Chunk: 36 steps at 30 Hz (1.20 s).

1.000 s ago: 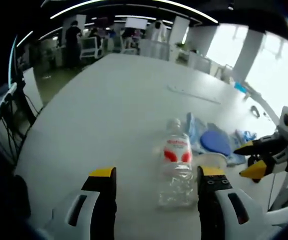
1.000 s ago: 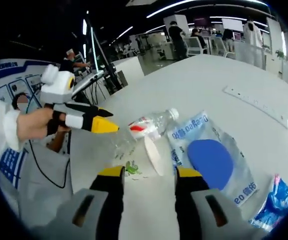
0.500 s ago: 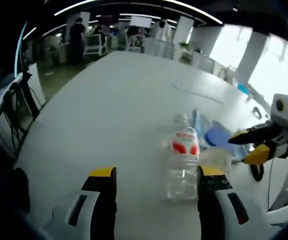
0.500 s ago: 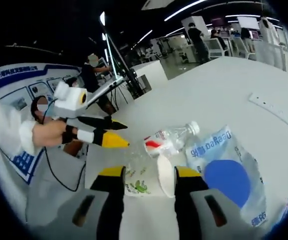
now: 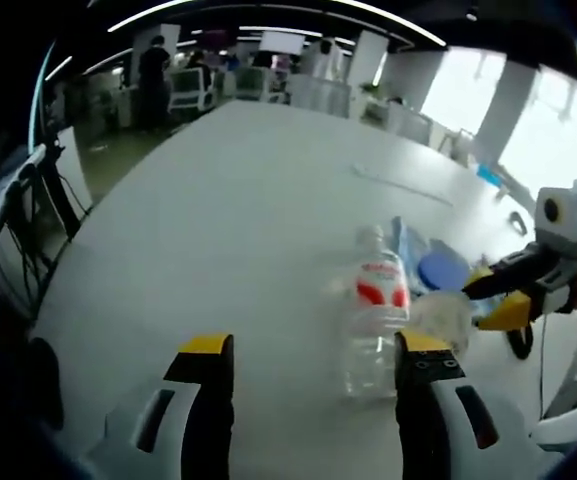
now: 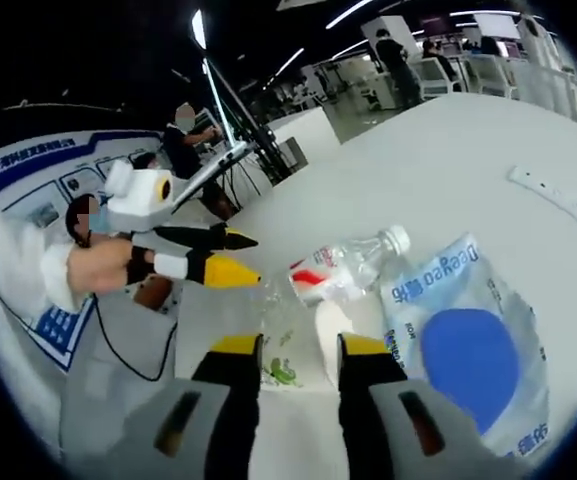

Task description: Arrange the tabletop items into an orderly group along one side of the table until the central work area is clear of visible clutter.

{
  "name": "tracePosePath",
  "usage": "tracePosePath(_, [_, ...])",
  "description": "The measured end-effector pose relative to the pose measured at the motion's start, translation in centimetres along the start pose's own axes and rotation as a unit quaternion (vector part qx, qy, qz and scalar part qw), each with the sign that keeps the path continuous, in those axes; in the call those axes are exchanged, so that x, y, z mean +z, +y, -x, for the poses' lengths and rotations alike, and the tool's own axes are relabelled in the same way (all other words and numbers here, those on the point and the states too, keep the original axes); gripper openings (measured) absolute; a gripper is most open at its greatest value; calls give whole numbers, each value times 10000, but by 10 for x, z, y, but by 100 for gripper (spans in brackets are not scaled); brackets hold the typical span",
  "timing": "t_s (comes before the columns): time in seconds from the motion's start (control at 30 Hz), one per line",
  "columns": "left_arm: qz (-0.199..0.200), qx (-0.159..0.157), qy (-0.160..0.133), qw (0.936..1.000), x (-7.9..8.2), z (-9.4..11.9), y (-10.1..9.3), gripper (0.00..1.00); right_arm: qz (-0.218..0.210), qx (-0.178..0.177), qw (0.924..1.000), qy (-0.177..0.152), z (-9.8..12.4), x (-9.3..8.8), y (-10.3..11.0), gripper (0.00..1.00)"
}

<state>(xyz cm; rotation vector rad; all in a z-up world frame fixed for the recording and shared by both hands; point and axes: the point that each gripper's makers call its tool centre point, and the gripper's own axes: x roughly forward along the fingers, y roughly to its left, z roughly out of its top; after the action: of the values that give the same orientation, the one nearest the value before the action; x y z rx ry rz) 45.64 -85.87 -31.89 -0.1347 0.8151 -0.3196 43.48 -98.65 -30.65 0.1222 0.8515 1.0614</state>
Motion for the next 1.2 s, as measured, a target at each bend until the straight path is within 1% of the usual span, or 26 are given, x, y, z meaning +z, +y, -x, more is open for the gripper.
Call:
tracePosePath(0.07, [30,-12,-23,10000,0,0,0,61,-53,57,10000,-22,-1,0,1,16])
tracePosePath(0.13, [58,-22,-70,10000,2,1,1,61,-143,107,9998,-36,-3,-2,2,12])
tracePosePath(0.23, [76,-3,-59,10000,1,2,4,61,12,110,9999,-8,-2,-5,5,4])
tracePosePath(0.33, [95,10,-53,9999,0,2,6,61,-140,194,9997,-109,1,-3,9,3])
tracePosePath(0.43, [149,15,-61,9999,-1,2,6,61,-152,294,9993,-149,5,-3,13,1])
tracePosePath(0.53, [191,13,-50,9998,-3,1,6,61,-175,415,9987,-222,11,0,22,0])
tracePosePath(0.57, [196,12,-36,9998,-4,1,5,61,-58,503,9984,-267,13,2,27,0])
tracePosePath(0.6, [204,8,-26,9998,-4,1,4,61,21,499,9984,-257,15,3,29,0])
tracePosePath(0.7, [234,-25,-63,9997,-3,1,0,61,322,490,9982,-99,19,-1,35,0])
tracePosePath(0.77, [223,-58,-78,9997,-2,1,-3,61,412,476,9980,-49,21,-3,38,0])
tracePosePath(0.87, [194,-85,-78,9997,-1,1,-7,61,489,459,9977,-81,25,-2,42,0])
tracePosePath(0.97, [156,-98,-42,9998,-3,2,-10,61,682,346,9971,-65,30,0,42,0])
tracePosePath(1.07, [151,-102,-23,9998,-5,2,-12,61,1079,154,9940,47,37,0,40,0])
tracePosePath(1.2, [142,-135,-10,9998,-7,1,-18,62,1289,-2,9916,93,42,1,41,0])
